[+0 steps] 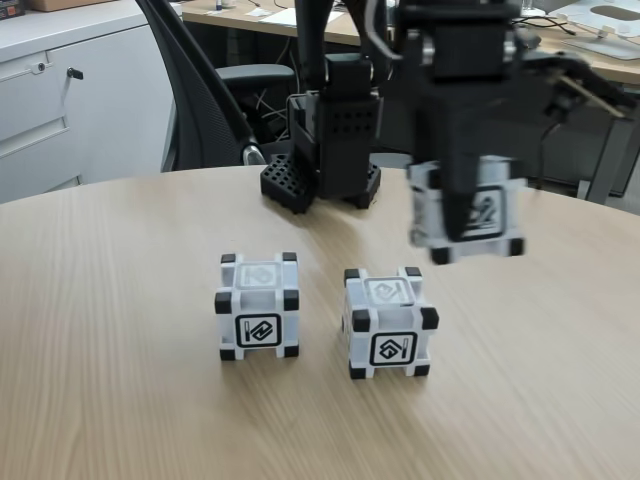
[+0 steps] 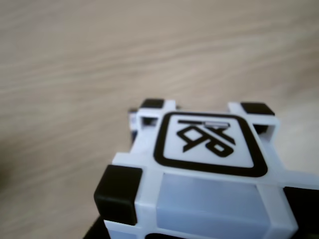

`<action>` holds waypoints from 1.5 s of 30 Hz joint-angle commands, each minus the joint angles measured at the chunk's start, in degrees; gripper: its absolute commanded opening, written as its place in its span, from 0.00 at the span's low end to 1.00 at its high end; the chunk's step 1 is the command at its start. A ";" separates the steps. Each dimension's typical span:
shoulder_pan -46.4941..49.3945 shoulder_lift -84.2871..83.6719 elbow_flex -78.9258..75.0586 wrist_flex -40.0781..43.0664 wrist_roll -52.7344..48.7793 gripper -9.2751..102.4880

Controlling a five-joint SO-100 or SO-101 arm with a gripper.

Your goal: Stack cubes from left to right.

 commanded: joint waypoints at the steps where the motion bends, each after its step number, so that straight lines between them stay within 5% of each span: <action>1: 5.19 2.64 -3.25 0.26 -3.52 0.08; 19: 29.71 1.49 -2.46 0.26 -20.92 0.08; 45: 30.50 -8.61 -3.16 7.82 -19.86 0.08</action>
